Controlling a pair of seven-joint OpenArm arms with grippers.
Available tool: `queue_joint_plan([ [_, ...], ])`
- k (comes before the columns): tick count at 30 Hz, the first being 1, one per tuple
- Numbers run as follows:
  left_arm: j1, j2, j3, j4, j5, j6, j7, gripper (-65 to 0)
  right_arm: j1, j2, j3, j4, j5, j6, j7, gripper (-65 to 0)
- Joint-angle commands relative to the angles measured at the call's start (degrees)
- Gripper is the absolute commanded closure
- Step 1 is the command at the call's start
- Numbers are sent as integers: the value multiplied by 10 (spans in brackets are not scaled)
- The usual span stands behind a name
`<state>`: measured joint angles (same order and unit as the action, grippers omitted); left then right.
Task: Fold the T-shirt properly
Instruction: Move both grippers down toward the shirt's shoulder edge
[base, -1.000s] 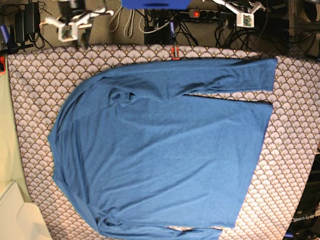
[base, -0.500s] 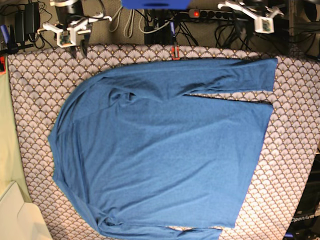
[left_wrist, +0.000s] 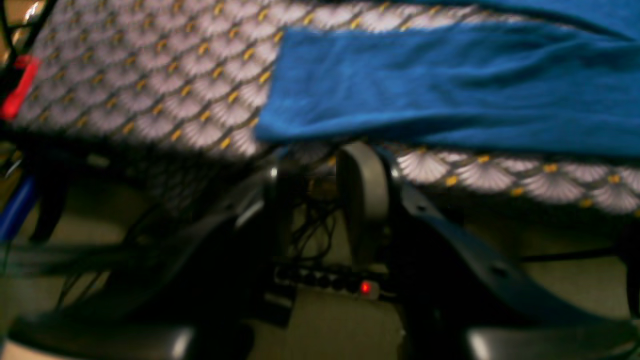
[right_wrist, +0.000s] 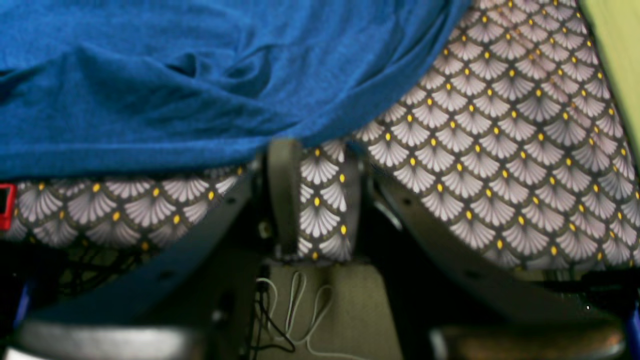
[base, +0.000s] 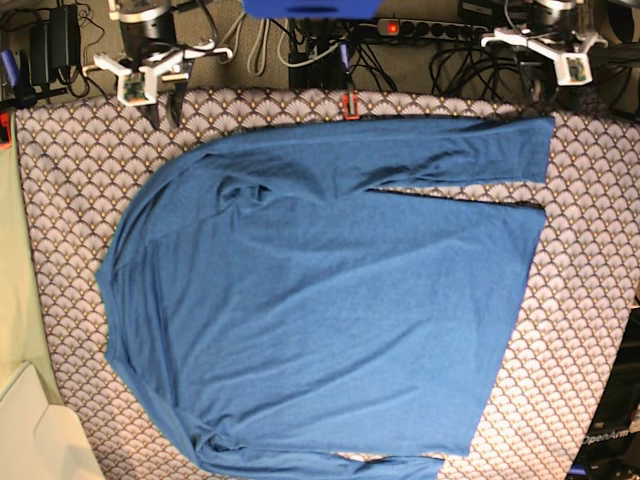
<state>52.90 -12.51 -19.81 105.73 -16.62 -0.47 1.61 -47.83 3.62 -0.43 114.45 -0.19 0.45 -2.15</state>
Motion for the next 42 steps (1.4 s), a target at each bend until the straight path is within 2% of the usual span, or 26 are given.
queue_joint_plan([
  [1, -7, -6, -11, 8, -2, 1, -15, -186, -6, 0, 1, 8, 1, 2, 16, -169],
  [6, -35, -9, -17, -41, -2, -1, -17, -187, -10, 0, 1, 8, 1, 2, 16, -175],
  [10, -57, 0, -18, -58, -2, -61, -16, -186, -10, 0, 2, 8, 1, 2, 16, -210],
  [14, -75, 32, -48, -58, -2, -76, -12, -185, -10, 1, 2, 8, 1, 2, 16, -231],
  [18, -91, 50, -70, -58, -2, -76, -11, -186, -10, 1, 2, 7, 1, 2, 16, -241],
  [23, -92, 50, -71, -62, -2, -76, -11, -236, -9, 2, 3, 7, 1, 2, 16, -241],
  [33, -105, 50, -70, -79, -2, -76, -11, -237, -9, 4, 3, 6, 1, 2, 14, -241],
  [37, -108, 50, -70, -98, -3, -76, -11, -237, -6, 5, 3, 6, 1, 3, -24, -239],
  [42, -108, 39, -70, -102, -59, -76, -11, -237, 4, 5, 2, 6, 1, 3, -33, -238],
])
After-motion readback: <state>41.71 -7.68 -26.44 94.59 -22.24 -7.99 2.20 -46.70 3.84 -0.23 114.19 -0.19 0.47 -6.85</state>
